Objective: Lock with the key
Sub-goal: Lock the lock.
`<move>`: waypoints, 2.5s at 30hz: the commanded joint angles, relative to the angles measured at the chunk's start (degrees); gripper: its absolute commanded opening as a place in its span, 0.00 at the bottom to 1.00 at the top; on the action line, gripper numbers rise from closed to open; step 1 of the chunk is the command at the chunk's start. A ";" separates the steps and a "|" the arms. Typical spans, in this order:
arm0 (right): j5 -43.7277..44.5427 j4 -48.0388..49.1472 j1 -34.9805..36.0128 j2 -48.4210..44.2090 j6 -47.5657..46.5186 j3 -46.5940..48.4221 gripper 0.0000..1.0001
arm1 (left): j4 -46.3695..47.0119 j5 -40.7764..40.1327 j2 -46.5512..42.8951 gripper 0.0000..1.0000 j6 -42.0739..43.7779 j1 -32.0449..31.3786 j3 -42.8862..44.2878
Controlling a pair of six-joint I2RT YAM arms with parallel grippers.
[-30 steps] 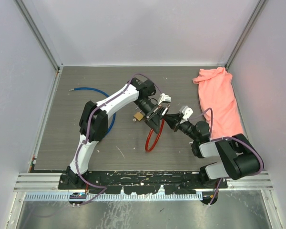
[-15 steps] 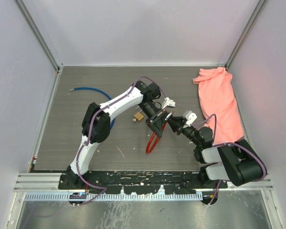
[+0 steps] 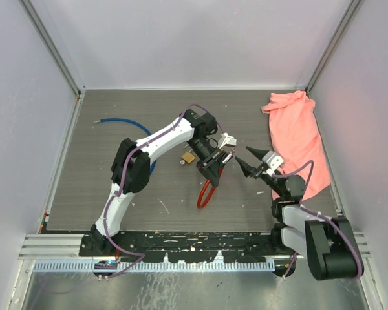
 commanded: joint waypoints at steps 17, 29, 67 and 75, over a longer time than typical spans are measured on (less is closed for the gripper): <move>-37.63 -153.06 -16.61 5.05 -111.32 59.22 0.80 | -7.42 -3.59 1.65 0.01 1.46 0.45 -0.05; -29.67 -161.45 -6.17 5.74 -119.17 70.76 0.85 | -8.70 -3.19 1.93 0.01 3.01 0.08 -0.28; -9.25 -141.11 11.03 10.96 -100.27 69.21 0.50 | -9.94 -3.00 2.11 0.01 4.37 -1.07 -0.02; -5.98 -140.81 13.02 13.07 -99.93 69.20 0.52 | -9.83 -2.76 2.07 0.02 4.37 -1.51 0.14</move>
